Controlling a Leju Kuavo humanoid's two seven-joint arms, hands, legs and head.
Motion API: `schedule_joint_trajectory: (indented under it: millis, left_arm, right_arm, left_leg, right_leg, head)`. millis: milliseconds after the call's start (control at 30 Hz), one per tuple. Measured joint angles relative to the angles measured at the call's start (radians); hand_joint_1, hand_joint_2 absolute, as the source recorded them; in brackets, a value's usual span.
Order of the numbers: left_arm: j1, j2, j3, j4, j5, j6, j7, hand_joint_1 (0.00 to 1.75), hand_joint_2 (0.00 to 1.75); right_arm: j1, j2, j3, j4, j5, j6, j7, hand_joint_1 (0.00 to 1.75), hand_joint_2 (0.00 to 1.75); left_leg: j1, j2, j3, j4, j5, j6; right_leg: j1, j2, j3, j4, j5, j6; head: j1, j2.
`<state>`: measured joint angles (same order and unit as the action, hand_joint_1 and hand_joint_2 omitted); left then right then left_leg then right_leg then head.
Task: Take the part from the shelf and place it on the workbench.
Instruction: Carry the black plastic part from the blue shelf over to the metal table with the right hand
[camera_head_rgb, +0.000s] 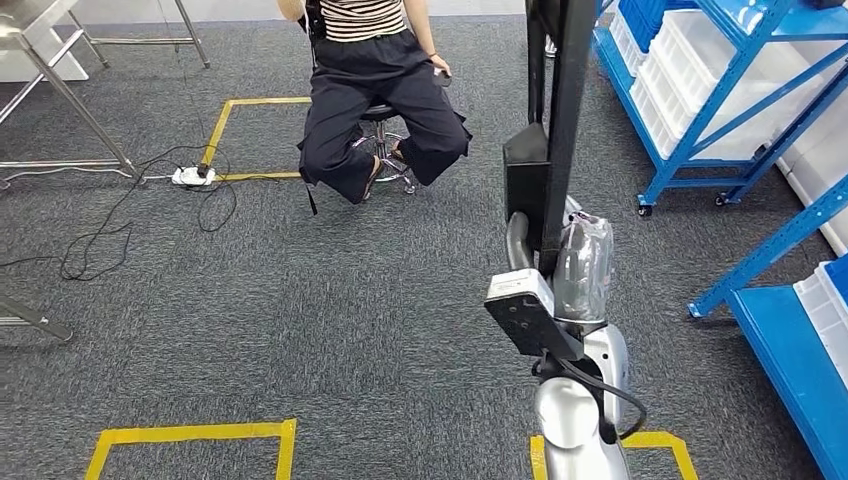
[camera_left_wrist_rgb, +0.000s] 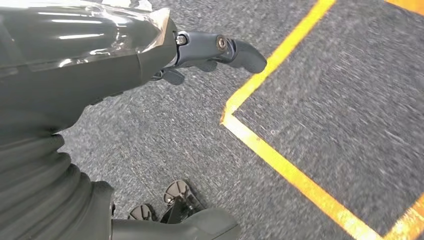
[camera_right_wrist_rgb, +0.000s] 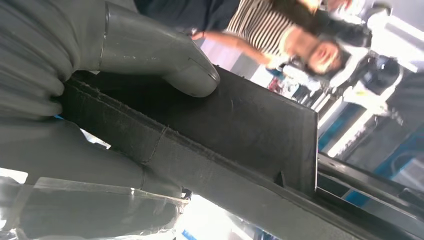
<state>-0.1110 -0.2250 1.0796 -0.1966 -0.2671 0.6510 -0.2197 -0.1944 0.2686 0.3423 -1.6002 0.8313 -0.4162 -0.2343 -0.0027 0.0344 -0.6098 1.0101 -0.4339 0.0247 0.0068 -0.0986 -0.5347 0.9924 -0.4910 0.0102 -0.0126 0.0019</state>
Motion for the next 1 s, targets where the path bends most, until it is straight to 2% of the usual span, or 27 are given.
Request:
schedule_joint_trajectory:
  millis: [33, 100, 167, 200, 233, 267, 300, 367, 400, 433, 500, 533, 600, 633, 667, 700, 733, 767, 800, 867, 900, 933, 967, 1000]
  left_arm:
    - [0.0, -0.003, 0.003, 0.0, 0.002, 0.004, -0.001, 0.0, 1.75]
    - [0.0, -0.008, 0.009, 0.0, 0.003, 0.009, -0.003, 0.0, 1.75]
    - [-0.001, -0.011, 0.012, 0.0, 0.003, 0.009, -0.007, 0.0, 1.75]
    - [-0.001, -0.013, 0.012, 0.0, 0.003, 0.009, -0.008, 0.0, 1.75]
    - [-0.001, -0.014, 0.013, 0.0, 0.003, 0.008, -0.009, 0.0, 1.75]
    - [0.0, -0.014, 0.013, 0.0, 0.003, 0.008, -0.009, 0.0, 1.75]
    - [0.0, -0.014, 0.014, 0.0, 0.003, 0.005, -0.009, 0.0, 1.75]
    - [0.0, -0.014, 0.014, 0.0, 0.003, -0.005, -0.011, 0.0, 1.75]
    - [0.0, -0.014, 0.014, 0.0, 0.002, -0.012, -0.013, 0.0, 1.75]
    - [0.001, -0.014, 0.014, 0.0, 0.002, -0.021, -0.015, 0.0, 1.75]
    - [0.004, -0.013, 0.014, 0.0, 0.001, -0.035, -0.018, 0.0, 1.75]
    - [0.007, -0.012, 0.014, 0.0, 0.001, -0.041, -0.018, 0.0, 1.75]
    - [0.008, -0.011, 0.014, 0.0, 0.001, -0.047, -0.02, 0.0, 1.75]
    - [0.008, -0.01, 0.014, 0.0, 0.001, -0.05, -0.02, 0.0, 1.75]
    - [0.007, -0.009, 0.014, 0.0, 0.001, -0.054, -0.021, 0.0, 1.75]
    - [0.006, -0.008, 0.014, 0.0, 0.001, -0.059, -0.023, 0.0, 1.75]
    - [0.007, -0.007, 0.014, 0.0, 0.001, -0.062, -0.024, 0.0, 1.75]
    - [0.008, -0.006, 0.014, 0.0, 0.001, -0.064, -0.025, 0.0, 1.75]
    - [0.008, -0.004, 0.014, 0.0, 0.001, -0.065, -0.026, 0.0, 1.75]
    - [0.008, -0.001, 0.014, 0.0, 0.0, -0.066, -0.028, 0.0, 1.75]
    - [0.007, 0.0, 0.014, 0.0, 0.0, -0.066, -0.029, 0.0, 1.75]
    - [0.006, 0.001, 0.014, 0.0, 0.0, -0.067, -0.03, 0.0, 1.75]
    - [0.005, 0.002, 0.014, 0.0, 0.0, -0.067, -0.03, 0.0, 1.75]
    - [0.005, 0.003, 0.014, 0.0, 0.0, -0.068, -0.031, 0.0, 1.75]
  right_arm:
    - [-0.006, 0.005, 0.001, 0.007, -0.002, 0.002, -0.001, 1.75, 1.75]
    - [-0.016, 0.013, 0.003, 0.017, -0.004, 0.003, -0.005, 1.75, 1.75]
    - [-0.02, 0.014, 0.004, 0.026, -0.007, 0.003, -0.008, 1.75, 1.75]
    - [-0.02, 0.014, 0.004, 0.03, -0.007, 0.003, -0.009, 1.75, 1.75]
    - [-0.019, 0.014, 0.003, 0.034, -0.008, 0.003, -0.009, 1.75, 1.75]
    - [-0.019, 0.014, 0.003, 0.038, -0.008, 0.003, -0.009, 1.75, 1.75]
    - [-0.019, 0.014, 0.003, 0.04, -0.008, 0.003, -0.009, 1.75, 1.75]
    - [-0.021, 0.015, 0.003, 0.043, -0.008, 0.003, -0.009, 1.75, 1.75]
    - [-0.021, 0.015, 0.003, 0.043, -0.007, 0.002, -0.009, 1.75, 1.75]
    - [-0.021, 0.015, 0.002, 0.043, -0.005, 0.002, -0.009, 1.75, 1.75]
    - [-0.022, 0.016, 0.0, 0.044, 0.0, 0.0, -0.009, 1.75, 1.75]
    - [-0.023, 0.018, -0.001, 0.044, 0.002, 0.0, -0.009, 1.75, 1.75]
    - [-0.025, 0.023, -0.003, 0.044, 0.004, -0.001, -0.009, 1.75, 1.75]
    - [-0.026, 0.025, -0.004, 0.044, 0.005, -0.002, -0.009, 1.75, 1.75]
    - [-0.025, 0.026, -0.005, 0.044, 0.006, -0.003, -0.009, 1.75, 1.75]
    - [-0.024, 0.026, -0.007, 0.044, 0.008, -0.004, -0.009, 1.75, 1.75]
    - [-0.023, 0.026, -0.009, 0.044, 0.009, -0.004, -0.009, 1.75, 1.75]
    - [-0.022, 0.026, -0.01, 0.044, 0.011, -0.005, -0.009, 1.75, 1.75]
    - [-0.022, 0.026, -0.01, 0.044, 0.013, -0.005, -0.009, 1.75, 1.75]
    - [-0.022, 0.026, -0.01, 0.044, 0.018, -0.006, -0.008, 1.75, 1.75]
    - [-0.022, 0.026, -0.01, 0.044, 0.021, -0.006, -0.008, 1.75, 1.75]
    - [-0.023, 0.026, -0.01, 0.044, 0.025, -0.006, -0.008, 1.75, 1.75]
    - [-0.023, 0.026, -0.01, 0.044, 0.029, -0.006, -0.008, 1.75, 1.75]
    - [-0.024, 0.026, -0.01, 0.044, 0.033, -0.007, -0.008, 1.75, 1.75]
  left_leg:
    - [0.001, -0.009, 0.001, -0.004, 0.003, 0.006]
    - [0.007, -0.027, 0.005, -0.012, 0.011, 0.02]
    - [0.01, -0.047, 0.004, -0.014, 0.014, 0.027]
    - [0.01, -0.06, 0.002, -0.013, 0.015, 0.027]
    - [0.01, -0.072, 0.002, -0.013, 0.015, 0.027]
    - [0.01, -0.085, 0.002, -0.013, 0.015, 0.027]
    - [0.01, -0.098, 0.003, -0.012, 0.016, 0.026]
    - [0.009, -0.122, 0.003, -0.01, 0.016, 0.022]
    - [0.008, -0.133, 0.001, -0.008, 0.016, 0.017]
    - [0.008, -0.141, -0.003, -0.006, 0.017, 0.011]
    - [0.011, -0.155, -0.011, -0.007, 0.022, -0.002]
    - [0.013, -0.15, -0.014, -0.004, 0.02, -0.008]
    - [0.011, -0.104, -0.036, 0.041, -0.011, -0.017]
    - [0.01, -0.074, -0.06, 0.092, -0.041, -0.02]
    - [0.01, -0.053, -0.092, 0.16, -0.075, -0.023]
    - [0.012, -0.045, -0.124, 0.226, -0.103, -0.026]
    - [0.013, -0.042, -0.147, 0.273, -0.118, -0.028]
    - [0.014, -0.039, -0.153, 0.287, -0.115, -0.029]
    - [0.014, -0.036, -0.136, 0.257, -0.093, -0.028]
    - [0.011, -0.007, -0.057, 0.116, -0.034, -0.023]
    - [0.008, 0.007, -0.023, 0.053, -0.014, -0.018]
    - [0.005, 0.017, -0.002, 0.014, -0.005, -0.012]
    - [0.001, 0.018, 0.004, 0.0, -0.006, -0.007]
    - [-0.001, 0.006, 0.003, 0.0, -0.004, -0.002]
  right_leg:
    - [-0.002, 0.004, -0.002, 0.005, -0.005, 0.004]
    - [-0.006, 0.042, -0.026, 0.06, -0.037, 0.006]
    - [-0.01, 0.084, -0.09, 0.197, -0.096, 0.002]
    - [-0.011, 0.091, -0.124, 0.265, -0.118, 0.002]
    - [-0.011, 0.093, -0.146, 0.305, -0.127, 0.005]
    - [-0.013, 0.094, -0.147, 0.302, -0.118, 0.012]
    - [-0.015, 0.098, -0.127, 0.256, -0.092, 0.021]
    - [-0.023, 0.129, -0.059, 0.106, -0.03, 0.035]
    - [-0.025, 0.143, -0.033, 0.049, -0.008, 0.035]
    - [-0.025, 0.154, -0.02, 0.018, 0.003, 0.032]
    - [-0.021, 0.146, -0.018, 0.011, 0.009, 0.019]
    - [-0.021, 0.138, -0.018, 0.009, 0.012, 0.012]
    - [-0.022, 0.12, -0.016, 0.003, 0.016, -0.001]
    - [-0.022, 0.109, -0.015, 0.002, 0.016, -0.006]
    - [-0.02, 0.098, -0.015, 0.002, 0.015, -0.009]
    - [-0.018, 0.086, -0.015, 0.002, 0.014, -0.011]
    - [-0.016, 0.074, -0.015, 0.003, 0.013, -0.012]
    - [-0.015, 0.062, -0.015, 0.003, 0.013, -0.013]
    - [-0.014, 0.052, -0.014, 0.003, 0.012, -0.013]
    - [-0.011, 0.033, -0.011, 0.003, 0.009, -0.014]
    - [-0.007, 0.025, -0.009, 0.003, 0.007, -0.012]
    - [-0.003, 0.019, -0.009, 0.003, 0.005, -0.01]
    - [0.0, 0.013, -0.008, 0.003, 0.003, -0.006]
    - [0.001, 0.006, -0.007, 0.002, 0.002, -0.003]
  head:
    - [0.0, 0.0]
    - [0.002, 0.0]
    - [0.004, 0.0]
    - [0.005, 0.0]
    - [0.005, 0.0]
    - [0.005, 0.0]
    - [0.005, 0.0]
    - [0.005, 0.0]
    - [0.005, 0.0]
    - [0.005, 0.0]
    - [0.005, 0.0]
    - [0.005, 0.0]
    - [0.0, 0.0]
    - [-0.003, 0.0]
    - [-0.005, 0.0]
    - [-0.006, 0.0]
    - [-0.006, 0.0]
    - [-0.006, 0.0]
    - [-0.006, 0.0]
    - [-0.006, 0.0]
    - [-0.005, 0.0]
    - [-0.004, 0.0]
    - [-0.002, 0.0]
    - [-0.001, 0.0]
